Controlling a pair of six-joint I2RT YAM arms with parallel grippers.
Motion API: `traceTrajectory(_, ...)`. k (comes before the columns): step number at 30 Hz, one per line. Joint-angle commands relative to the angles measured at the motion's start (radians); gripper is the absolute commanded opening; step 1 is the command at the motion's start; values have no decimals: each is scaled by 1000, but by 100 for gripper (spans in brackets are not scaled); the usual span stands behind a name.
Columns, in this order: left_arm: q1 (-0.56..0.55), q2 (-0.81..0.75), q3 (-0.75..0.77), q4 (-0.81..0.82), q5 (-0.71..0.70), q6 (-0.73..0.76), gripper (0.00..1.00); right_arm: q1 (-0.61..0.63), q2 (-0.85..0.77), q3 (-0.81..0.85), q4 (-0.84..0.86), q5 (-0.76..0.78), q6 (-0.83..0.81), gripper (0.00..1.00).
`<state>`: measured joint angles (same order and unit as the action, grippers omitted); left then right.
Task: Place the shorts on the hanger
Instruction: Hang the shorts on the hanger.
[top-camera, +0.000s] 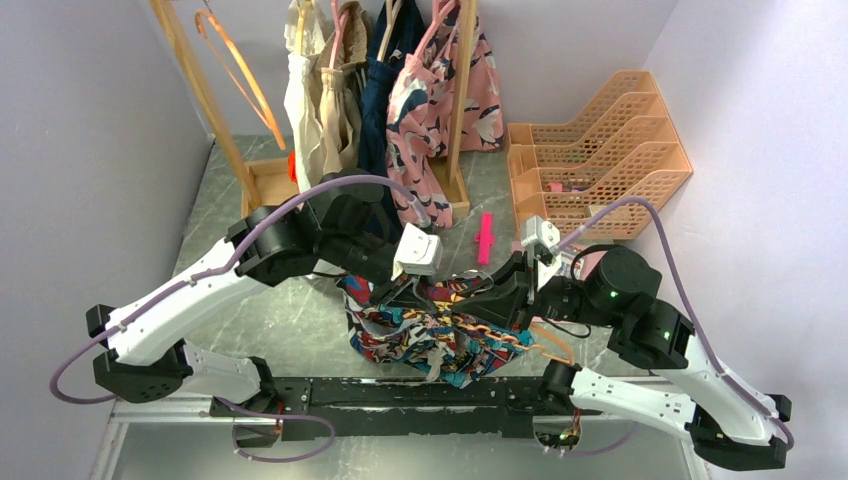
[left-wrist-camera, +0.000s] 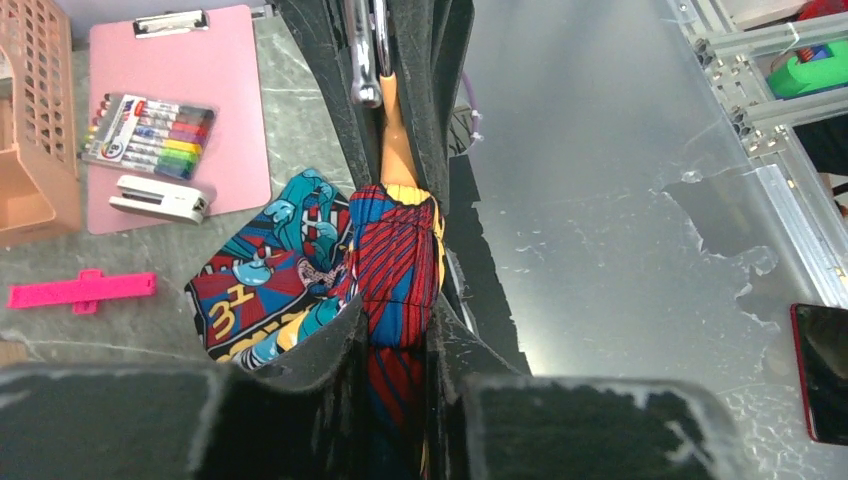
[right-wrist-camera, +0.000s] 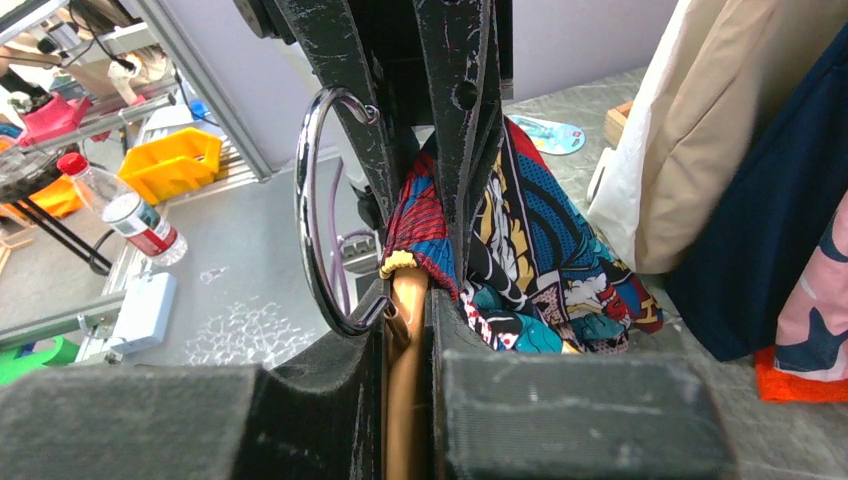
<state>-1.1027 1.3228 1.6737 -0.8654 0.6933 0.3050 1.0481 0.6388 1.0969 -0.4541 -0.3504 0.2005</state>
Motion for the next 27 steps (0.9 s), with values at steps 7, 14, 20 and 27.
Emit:
traceTrajectory(7,-28,32,44,86,11,-31,30,3,15,-11,158,-34,2,0)
traceTrajectory(14,-28,-67,8,99,-111,-60,72,3,-33,-25,178,20,12,0)
traceTrajectory(20,-28,-235,-48,169,-218,-104,76,3,-75,-57,201,80,22,0)
traceTrajectory(27,-28,-353,-129,164,-347,-142,72,4,-116,-70,191,136,28,0)
